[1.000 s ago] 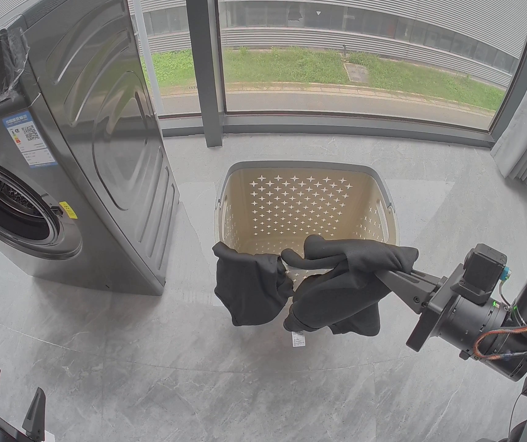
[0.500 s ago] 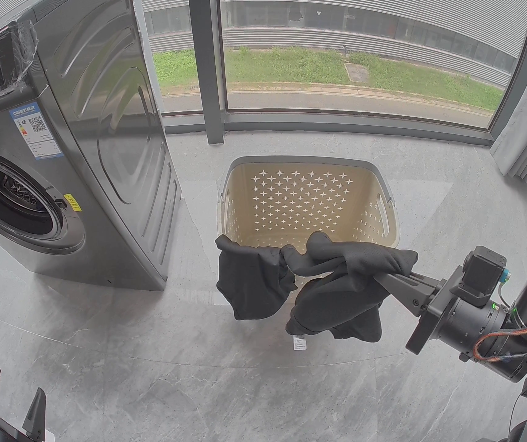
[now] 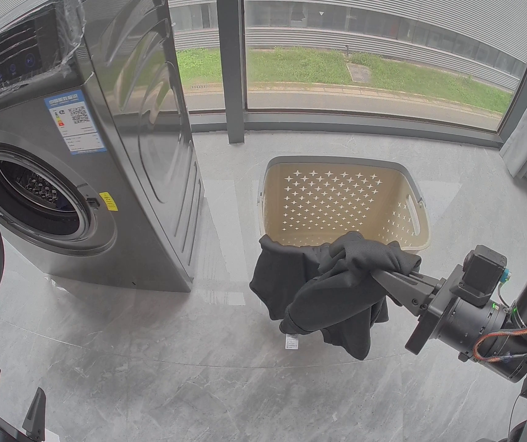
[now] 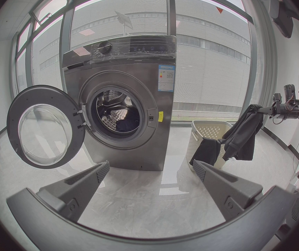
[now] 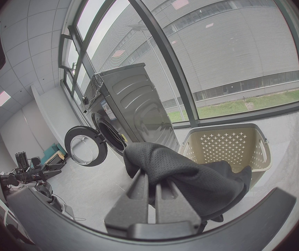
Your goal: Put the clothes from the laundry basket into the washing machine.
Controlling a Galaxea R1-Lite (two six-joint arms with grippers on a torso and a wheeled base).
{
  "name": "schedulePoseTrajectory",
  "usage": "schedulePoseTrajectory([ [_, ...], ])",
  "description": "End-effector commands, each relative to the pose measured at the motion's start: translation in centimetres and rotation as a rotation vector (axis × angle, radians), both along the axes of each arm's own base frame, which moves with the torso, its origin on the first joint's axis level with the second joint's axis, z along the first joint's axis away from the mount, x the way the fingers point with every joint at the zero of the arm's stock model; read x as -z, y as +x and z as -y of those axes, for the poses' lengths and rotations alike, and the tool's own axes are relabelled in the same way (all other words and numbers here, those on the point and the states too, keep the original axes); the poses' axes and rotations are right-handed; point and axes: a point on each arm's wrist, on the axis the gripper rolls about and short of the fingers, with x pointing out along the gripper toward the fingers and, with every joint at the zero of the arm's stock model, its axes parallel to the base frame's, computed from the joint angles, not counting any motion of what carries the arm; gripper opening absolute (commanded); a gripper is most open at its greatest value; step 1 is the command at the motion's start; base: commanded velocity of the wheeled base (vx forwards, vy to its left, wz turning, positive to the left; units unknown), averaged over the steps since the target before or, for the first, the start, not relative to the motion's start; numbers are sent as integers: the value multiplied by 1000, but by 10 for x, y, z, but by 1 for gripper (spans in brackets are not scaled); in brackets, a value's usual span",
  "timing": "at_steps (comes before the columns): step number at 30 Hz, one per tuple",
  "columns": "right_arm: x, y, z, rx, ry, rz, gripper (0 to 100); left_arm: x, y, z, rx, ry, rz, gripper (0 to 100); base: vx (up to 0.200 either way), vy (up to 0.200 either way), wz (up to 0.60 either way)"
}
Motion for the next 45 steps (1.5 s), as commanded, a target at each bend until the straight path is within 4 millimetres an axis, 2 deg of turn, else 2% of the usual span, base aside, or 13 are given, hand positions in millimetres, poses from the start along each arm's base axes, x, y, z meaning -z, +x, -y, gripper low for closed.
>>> schedulePoseTrajectory([
  [1,2,0,-2,-8,-5,-5,0,4,0,0,1,0,-1,100,0,200,0],
  [22,3,3,-3,2,-6,-12,0,4,0,0,1,0,-1,100,0,200,0],
  [31,3,16,4,77,-2,-12,0,4,0,0,-1,0,-1,100,0,200,0],
  [36,-1,26,12,138,10,0,0,4,0,0,-1,0,-1,100,0,0,0],
  [45,-2,29,15,161,10,3,0,4,0,0,-1,0,-1,100,-200,0,0],
])
